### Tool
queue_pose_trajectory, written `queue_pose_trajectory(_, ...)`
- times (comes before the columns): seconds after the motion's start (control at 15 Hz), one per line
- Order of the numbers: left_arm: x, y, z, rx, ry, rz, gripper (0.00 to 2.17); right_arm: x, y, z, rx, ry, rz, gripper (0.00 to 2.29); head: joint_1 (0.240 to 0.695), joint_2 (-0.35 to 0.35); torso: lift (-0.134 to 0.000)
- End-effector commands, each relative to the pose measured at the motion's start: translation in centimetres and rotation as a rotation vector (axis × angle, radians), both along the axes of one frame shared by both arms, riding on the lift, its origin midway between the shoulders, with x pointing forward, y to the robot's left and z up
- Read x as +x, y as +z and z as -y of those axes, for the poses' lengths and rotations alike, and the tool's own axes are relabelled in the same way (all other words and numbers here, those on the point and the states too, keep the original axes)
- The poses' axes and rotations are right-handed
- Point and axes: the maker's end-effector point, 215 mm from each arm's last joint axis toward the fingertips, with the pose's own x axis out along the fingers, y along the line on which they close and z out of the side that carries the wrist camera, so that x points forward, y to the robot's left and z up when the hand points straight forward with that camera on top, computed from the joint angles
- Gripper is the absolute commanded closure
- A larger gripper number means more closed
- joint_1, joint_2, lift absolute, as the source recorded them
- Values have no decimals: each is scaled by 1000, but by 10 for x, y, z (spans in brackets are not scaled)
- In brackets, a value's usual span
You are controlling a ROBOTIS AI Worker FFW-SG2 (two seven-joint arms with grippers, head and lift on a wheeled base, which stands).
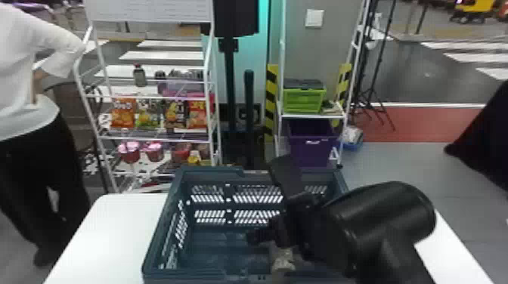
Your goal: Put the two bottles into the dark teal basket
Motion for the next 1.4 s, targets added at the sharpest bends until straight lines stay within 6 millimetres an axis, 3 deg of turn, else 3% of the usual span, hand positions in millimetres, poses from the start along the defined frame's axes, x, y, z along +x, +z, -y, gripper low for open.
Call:
queue_pose_trajectory(0.0,-2,7,1,1,0,10,2034,-8,28,-25,101,17,127,19,499,0,0)
queue_pose_trajectory(0.07,-2,11,1,3,0,16,2030,-12,46,-34,163,15,204,19,499,0,0)
queue_pose_trajectory(0.33,-2,21,3,3,1,31,2030,-42,72,28,216,-35,406,19,499,0,0)
queue_pose_trajectory(0.47,-3,24,8,4,2,35,2034,-67,78,64,232,-74,468,19,499,0,0)
queue_pose_trajectory(0.87,-13,36,23,41,-31,62,2030,-160,102,136,311,-143,674,26,499,0,0)
queue_pose_trajectory(1.07,-18,38,22,44,-25,64,2030,-209,94,160,338,-193,725,29,499,0,0)
queue_pose_trajectory(1.33,-17,50,20,54,-21,82,2030,-247,59,170,358,-226,711,33,499,0,0)
